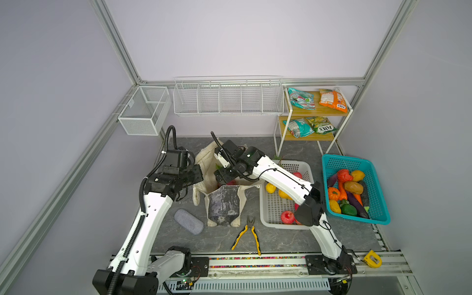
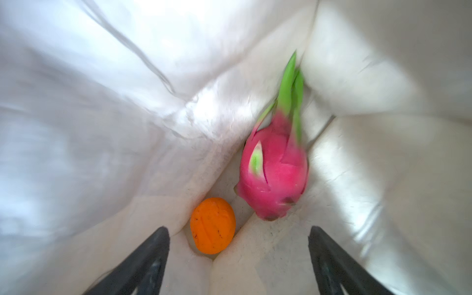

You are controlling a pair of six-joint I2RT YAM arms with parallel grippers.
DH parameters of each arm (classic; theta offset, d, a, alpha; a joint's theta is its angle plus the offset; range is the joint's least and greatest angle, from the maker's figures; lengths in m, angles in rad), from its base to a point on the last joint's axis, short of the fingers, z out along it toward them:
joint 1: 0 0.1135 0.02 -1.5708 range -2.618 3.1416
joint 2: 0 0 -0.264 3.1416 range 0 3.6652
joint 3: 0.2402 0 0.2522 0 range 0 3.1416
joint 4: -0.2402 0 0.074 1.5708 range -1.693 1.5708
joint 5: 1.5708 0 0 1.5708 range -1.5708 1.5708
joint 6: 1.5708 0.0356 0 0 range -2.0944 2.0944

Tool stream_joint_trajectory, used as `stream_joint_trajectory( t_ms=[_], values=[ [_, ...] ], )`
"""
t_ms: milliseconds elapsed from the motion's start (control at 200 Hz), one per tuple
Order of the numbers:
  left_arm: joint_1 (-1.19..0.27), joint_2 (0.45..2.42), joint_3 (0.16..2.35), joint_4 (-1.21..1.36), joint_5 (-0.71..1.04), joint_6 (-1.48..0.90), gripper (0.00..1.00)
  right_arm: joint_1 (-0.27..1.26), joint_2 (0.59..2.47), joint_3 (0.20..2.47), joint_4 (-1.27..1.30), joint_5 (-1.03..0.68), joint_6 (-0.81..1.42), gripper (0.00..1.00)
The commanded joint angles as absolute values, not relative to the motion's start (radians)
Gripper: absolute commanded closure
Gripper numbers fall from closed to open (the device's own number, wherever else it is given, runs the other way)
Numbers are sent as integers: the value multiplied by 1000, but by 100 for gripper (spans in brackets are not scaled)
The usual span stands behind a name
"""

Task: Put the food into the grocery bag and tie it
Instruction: 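Raise the right gripper out of the bag toward the white basket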

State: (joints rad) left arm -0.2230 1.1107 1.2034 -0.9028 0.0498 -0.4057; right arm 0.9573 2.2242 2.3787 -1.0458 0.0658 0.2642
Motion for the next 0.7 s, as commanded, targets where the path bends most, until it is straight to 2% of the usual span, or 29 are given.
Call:
stream_joint_trajectory(
  t_ms=[0,135,305,500,695],
  values=[
    [-221,1090,1214,-885,46,-389,100,954,2118,2411,-1043,125,264,12],
    [-221,1091,1210,-879,52,-396,100,952,2042,2406,-1007,204,281,12],
    [-221,1092,1206,-879,60,-399,100,938,1914,2326,-931,394,319,12],
    [-221,1086,1201,-884,61,-405,100,886,1665,2005,-700,523,414,12],
    [-221,1086,1195,-880,62,-420,100,750,1462,1711,-631,498,621,12]
  ],
)
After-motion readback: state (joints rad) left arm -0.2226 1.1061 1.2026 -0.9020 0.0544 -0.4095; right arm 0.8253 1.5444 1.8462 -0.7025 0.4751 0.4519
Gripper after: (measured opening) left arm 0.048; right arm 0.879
